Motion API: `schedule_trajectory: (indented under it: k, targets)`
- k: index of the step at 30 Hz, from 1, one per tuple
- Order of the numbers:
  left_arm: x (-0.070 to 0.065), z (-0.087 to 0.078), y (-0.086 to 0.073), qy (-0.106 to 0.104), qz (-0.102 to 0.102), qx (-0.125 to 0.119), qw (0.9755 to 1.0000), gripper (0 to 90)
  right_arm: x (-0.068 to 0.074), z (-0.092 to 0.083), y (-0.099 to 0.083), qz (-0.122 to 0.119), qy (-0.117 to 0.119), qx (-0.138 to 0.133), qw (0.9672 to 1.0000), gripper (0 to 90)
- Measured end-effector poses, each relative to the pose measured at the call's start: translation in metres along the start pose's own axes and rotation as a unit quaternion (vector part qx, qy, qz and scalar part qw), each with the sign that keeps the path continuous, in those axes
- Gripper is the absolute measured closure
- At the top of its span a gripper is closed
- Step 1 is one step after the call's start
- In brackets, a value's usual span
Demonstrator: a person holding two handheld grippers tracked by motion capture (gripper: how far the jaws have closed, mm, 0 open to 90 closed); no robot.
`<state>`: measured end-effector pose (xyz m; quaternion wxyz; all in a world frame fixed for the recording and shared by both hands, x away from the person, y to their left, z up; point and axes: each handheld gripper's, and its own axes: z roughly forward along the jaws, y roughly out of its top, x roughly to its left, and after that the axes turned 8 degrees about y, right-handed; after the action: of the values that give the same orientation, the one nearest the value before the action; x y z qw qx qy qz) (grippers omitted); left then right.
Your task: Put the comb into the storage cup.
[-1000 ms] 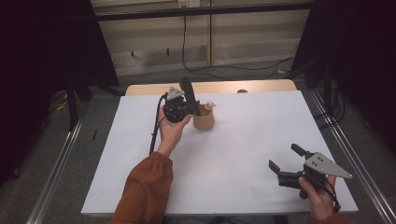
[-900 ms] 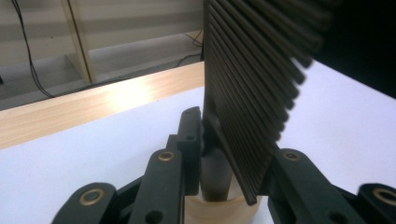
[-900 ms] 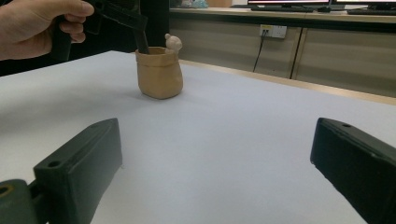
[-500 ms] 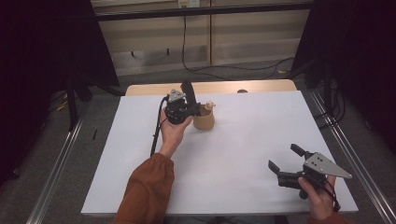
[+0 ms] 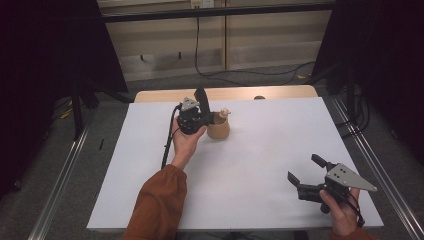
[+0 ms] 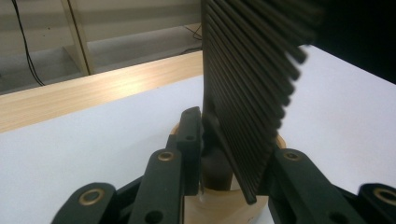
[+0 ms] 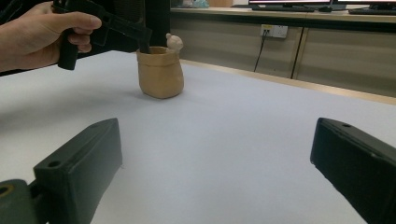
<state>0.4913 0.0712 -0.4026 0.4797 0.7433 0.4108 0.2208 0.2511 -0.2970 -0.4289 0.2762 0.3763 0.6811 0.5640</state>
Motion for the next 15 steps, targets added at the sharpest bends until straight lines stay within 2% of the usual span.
schedule_trajectory:
  k: [5, 14, 15]
  targets:
    - [0.0043, -0.0017, -0.0024, 0.001, -0.006, -0.005, 1.0, 72.5, 0.0, 0.0002, -0.0001, 0.0, 0.0, 0.0, 1.0, 1.5]
    - [0.0029, -0.0033, -0.0039, 0.004, 0.006, -0.008, 0.9999, 72.0, -0.0001, 0.0003, -0.0002, -0.001, 0.001, 0.0, 1.0, 1.5]
    - [0.003, -0.0033, -0.0043, 0.005, -0.001, -0.008, 1.0, 71.7, -0.0002, 0.0004, -0.0002, -0.001, 0.001, 0.001, 1.0, 1.5]
